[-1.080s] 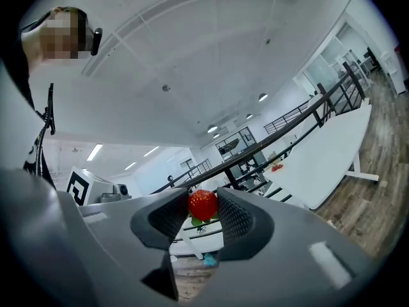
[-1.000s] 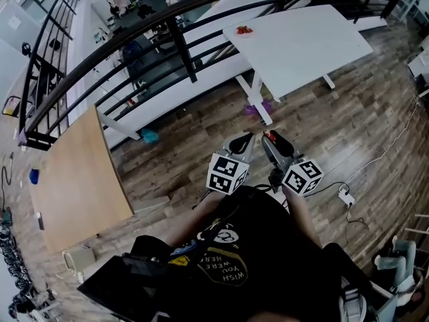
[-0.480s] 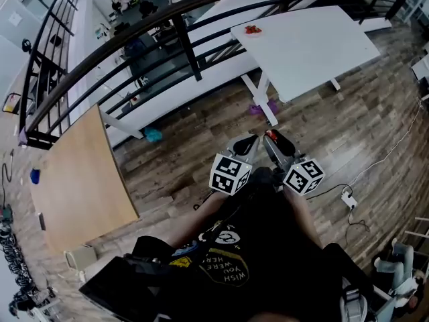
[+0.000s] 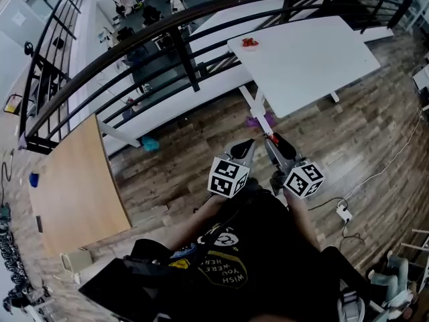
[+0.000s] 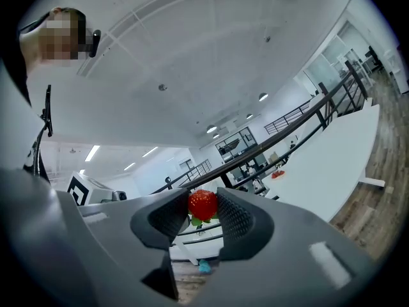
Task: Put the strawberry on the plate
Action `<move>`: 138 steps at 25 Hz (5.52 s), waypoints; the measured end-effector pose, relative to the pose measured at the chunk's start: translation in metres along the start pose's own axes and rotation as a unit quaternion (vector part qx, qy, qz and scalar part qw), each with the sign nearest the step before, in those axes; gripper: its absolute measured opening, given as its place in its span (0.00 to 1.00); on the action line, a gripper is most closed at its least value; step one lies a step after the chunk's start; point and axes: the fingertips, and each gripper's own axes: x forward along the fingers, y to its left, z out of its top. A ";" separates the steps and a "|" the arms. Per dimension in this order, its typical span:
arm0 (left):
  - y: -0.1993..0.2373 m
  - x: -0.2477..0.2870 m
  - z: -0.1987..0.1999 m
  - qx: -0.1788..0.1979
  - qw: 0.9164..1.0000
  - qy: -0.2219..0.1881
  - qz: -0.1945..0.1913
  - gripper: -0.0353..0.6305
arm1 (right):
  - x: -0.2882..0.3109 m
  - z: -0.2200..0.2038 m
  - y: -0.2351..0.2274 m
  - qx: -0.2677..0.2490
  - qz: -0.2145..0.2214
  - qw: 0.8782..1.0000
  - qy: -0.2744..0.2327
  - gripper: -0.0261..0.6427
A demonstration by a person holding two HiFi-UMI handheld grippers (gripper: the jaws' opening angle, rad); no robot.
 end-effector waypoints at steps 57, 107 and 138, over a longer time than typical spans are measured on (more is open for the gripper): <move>0.126 0.166 0.110 -0.078 0.997 -0.027 0.009 0.06 | 0.156 0.080 -0.139 0.017 0.037 0.999 0.032 0.25; 0.278 0.245 0.144 -0.055 0.998 0.010 0.005 0.06 | 0.308 0.098 -0.208 0.039 0.002 0.998 0.055 0.25; 0.307 0.333 0.168 -0.045 0.998 0.043 -0.002 0.06 | 0.349 0.128 -0.299 0.056 -0.007 0.996 0.063 0.25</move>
